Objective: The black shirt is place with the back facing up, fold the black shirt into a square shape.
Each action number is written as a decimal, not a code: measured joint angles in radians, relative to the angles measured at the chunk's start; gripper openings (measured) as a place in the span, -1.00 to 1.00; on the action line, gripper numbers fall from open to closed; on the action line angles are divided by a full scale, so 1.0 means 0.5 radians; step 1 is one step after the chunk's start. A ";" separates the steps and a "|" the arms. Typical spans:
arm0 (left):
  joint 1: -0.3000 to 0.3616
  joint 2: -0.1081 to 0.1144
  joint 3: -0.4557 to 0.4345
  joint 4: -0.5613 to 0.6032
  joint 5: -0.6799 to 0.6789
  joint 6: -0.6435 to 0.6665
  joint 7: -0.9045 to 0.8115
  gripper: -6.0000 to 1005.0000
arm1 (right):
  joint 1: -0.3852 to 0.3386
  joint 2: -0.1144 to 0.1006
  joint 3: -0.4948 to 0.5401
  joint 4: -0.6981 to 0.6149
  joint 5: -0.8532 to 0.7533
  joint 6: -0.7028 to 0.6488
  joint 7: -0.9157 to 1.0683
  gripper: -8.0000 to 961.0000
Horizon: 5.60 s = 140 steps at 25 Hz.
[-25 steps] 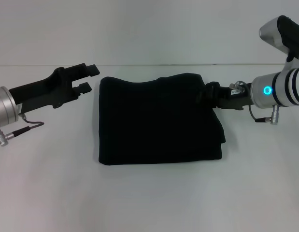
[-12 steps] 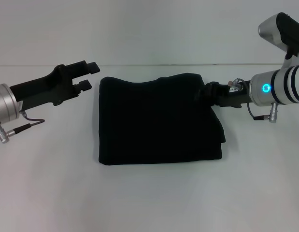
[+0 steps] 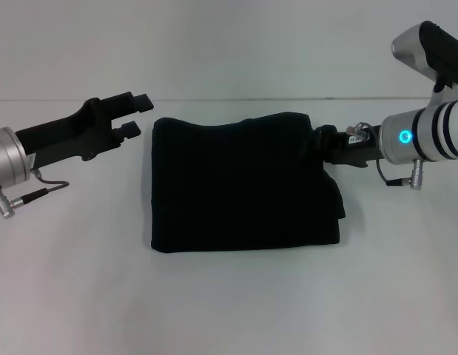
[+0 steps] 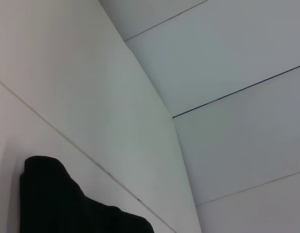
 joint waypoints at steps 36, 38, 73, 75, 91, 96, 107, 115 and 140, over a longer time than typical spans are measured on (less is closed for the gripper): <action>0.012 0.003 -0.044 0.000 -0.006 -0.004 -0.003 0.33 | -0.047 -0.054 0.001 -0.394 -0.047 -0.335 0.115 -0.87; 0.009 0.003 -0.044 0.000 -0.006 -0.004 -0.003 0.33 | -0.062 -0.051 0.000 -0.445 -0.068 -0.374 0.144 -0.87; 0.006 -0.009 -0.043 -0.006 -0.006 -0.015 -0.003 0.33 | -0.160 -0.054 -0.051 -0.366 -0.207 -0.320 0.205 -0.87; 0.005 -0.005 -0.043 -0.019 -0.006 -0.019 -0.003 0.33 | -0.160 -0.056 -0.034 -0.373 -0.209 -0.347 0.206 -0.87; 0.005 0.000 -0.043 -0.051 -0.025 -0.019 0.027 0.33 | -0.200 -0.060 0.012 -0.535 -0.227 -0.515 0.287 -0.87; -0.003 0.000 -0.043 -0.052 -0.028 -0.021 0.029 0.33 | -0.185 -0.059 0.005 -0.386 -0.281 -0.363 0.267 -0.87; -0.006 -0.003 -0.043 -0.052 -0.032 -0.024 0.032 0.33 | -0.168 -0.092 -0.006 -0.172 -0.282 -0.165 0.256 -0.81; 0.001 -0.003 -0.043 -0.052 -0.047 -0.024 0.034 0.33 | -0.225 -0.119 0.044 -0.371 -0.265 -0.283 0.254 -0.66; -0.001 -0.006 -0.043 -0.052 -0.053 -0.040 0.033 0.33 | -0.102 -0.057 0.093 0.050 0.010 0.180 -0.056 -0.22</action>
